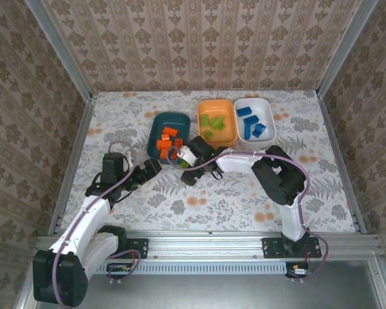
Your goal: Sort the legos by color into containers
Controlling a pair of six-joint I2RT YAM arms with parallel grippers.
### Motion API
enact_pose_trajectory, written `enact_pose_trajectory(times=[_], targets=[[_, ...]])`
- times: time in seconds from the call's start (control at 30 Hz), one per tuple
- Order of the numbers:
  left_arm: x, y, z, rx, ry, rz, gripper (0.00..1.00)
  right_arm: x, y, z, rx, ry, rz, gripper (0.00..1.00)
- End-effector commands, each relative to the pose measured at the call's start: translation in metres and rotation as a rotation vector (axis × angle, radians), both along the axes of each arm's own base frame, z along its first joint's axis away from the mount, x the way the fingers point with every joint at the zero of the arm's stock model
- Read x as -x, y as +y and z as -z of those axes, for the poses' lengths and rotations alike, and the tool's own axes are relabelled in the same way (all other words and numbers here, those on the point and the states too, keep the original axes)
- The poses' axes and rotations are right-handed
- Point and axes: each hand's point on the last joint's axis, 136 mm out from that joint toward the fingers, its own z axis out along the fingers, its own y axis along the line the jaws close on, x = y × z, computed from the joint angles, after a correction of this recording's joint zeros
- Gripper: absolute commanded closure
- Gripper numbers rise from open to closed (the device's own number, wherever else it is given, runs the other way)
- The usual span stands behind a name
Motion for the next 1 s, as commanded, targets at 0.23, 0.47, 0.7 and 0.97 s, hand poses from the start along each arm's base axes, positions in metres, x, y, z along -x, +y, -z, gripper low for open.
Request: enact_pose_trajectory(times=[0.23,0.47,0.7,0.97], targets=[[0.002,0.005,0.001,0.005,-0.02,0.02,0.0,-0.045,0.005,0.009,-0.002,-0.068,0.093,0.0],[0.002,0.008,0.003,0.017,-0.017,0.013,0.0,-0.052,0.012,0.013,-0.01,-0.029,0.087,0.01],[0.001,0.011,0.004,0.019,-0.016,0.005,0.0,-0.055,0.004,0.018,-0.019,0.03,0.125,0.09],[-0.001,0.01,0.002,0.032,-0.017,0.004,0.0,-0.046,-0.009,0.019,-0.003,0.076,0.148,0.26]])
